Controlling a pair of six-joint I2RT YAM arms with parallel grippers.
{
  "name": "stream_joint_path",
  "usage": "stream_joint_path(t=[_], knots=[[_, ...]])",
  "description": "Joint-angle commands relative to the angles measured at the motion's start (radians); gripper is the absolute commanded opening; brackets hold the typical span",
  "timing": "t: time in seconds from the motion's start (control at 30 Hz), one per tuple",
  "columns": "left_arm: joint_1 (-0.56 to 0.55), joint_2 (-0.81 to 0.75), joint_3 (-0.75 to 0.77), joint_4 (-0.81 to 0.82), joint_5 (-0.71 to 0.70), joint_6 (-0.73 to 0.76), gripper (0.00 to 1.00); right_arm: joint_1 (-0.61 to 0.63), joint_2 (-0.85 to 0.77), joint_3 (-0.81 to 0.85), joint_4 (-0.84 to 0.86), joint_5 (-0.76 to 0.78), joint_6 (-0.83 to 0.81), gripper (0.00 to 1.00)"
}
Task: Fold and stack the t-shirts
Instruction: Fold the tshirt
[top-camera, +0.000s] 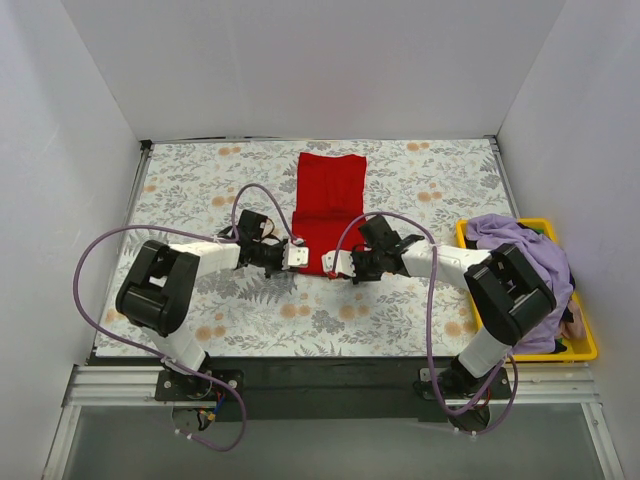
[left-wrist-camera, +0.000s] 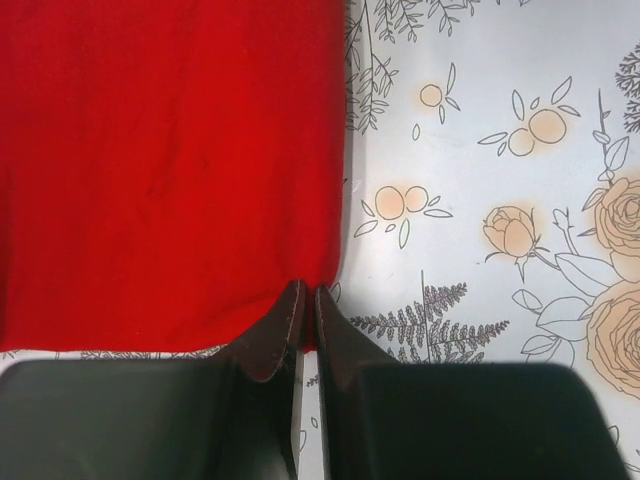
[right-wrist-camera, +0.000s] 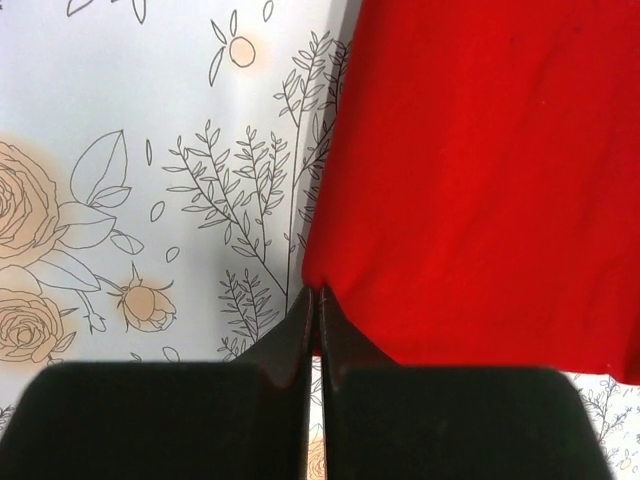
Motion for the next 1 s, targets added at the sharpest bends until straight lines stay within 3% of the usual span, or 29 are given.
stream_joint_path(t=[0.0,0.13,0.33,0.5,0.77,0.97], knots=[[-0.003,-0.013,0.025,-0.045,-0.005,-0.009,0.0,-0.003,-0.015,-0.012,-0.012,0.031,0.027,0.01],[-0.003,-0.083,0.079,-0.101,0.032,-0.04,0.0,-0.007,-0.092,0.016,-0.066,0.004,0.039,0.01],[0.022,-0.085,0.306,-0.293,0.064,-0.08,0.0,-0.089,-0.129,0.241,-0.243,-0.061,0.05,0.01],[0.023,-0.114,0.335,-0.304,0.066,-0.062,0.0,-0.116,-0.114,0.362,-0.303,-0.061,0.003,0.01],[-0.003,-0.248,0.275,-0.426,0.078,-0.043,0.0,-0.069,-0.259,0.266,-0.423,-0.078,-0.016,0.01],[-0.065,-0.437,0.237,-0.693,0.156,-0.049,0.0,0.052,-0.472,0.205,-0.55,-0.096,0.058,0.01]])
